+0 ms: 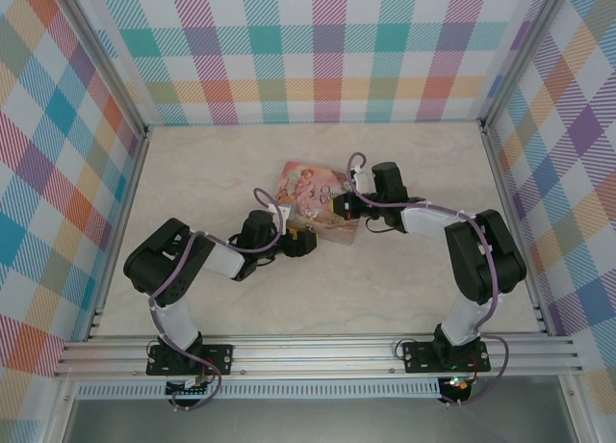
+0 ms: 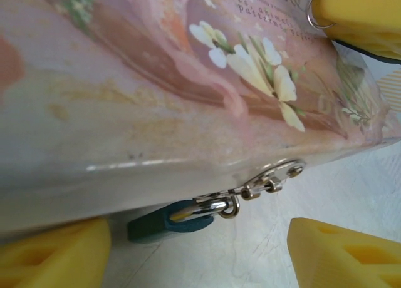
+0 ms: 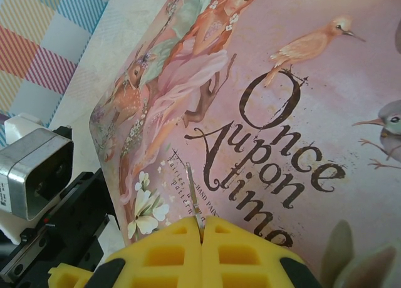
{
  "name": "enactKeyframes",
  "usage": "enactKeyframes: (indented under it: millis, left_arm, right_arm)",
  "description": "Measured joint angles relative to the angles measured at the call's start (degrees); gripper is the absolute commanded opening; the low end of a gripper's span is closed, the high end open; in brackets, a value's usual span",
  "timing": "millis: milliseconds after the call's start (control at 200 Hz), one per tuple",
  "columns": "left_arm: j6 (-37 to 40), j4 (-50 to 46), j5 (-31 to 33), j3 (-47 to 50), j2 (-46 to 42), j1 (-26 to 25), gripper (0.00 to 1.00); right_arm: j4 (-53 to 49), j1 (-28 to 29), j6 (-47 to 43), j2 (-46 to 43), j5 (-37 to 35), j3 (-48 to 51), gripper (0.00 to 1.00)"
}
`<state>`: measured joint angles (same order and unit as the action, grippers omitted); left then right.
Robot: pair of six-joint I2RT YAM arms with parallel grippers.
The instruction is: Unlock a padlock with a key
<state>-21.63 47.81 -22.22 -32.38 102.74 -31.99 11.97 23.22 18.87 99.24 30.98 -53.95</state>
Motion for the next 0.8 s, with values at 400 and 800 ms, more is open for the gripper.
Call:
enactKeyframes:
  millis: [400,800]
  left_arm:
    - [-0.1,4.9,-2.4,-0.3,3.3,0.4,0.61]
    - [-4.6,9.4,-6.1,-2.1,7.1,0.7,0.47]
  right_arm:
    - [2.5,0.0,0.0,0.0,-0.4,1.1,0.04]
    - [4.8,0.0,0.2,0.0,-0.6,2.1,0.05]
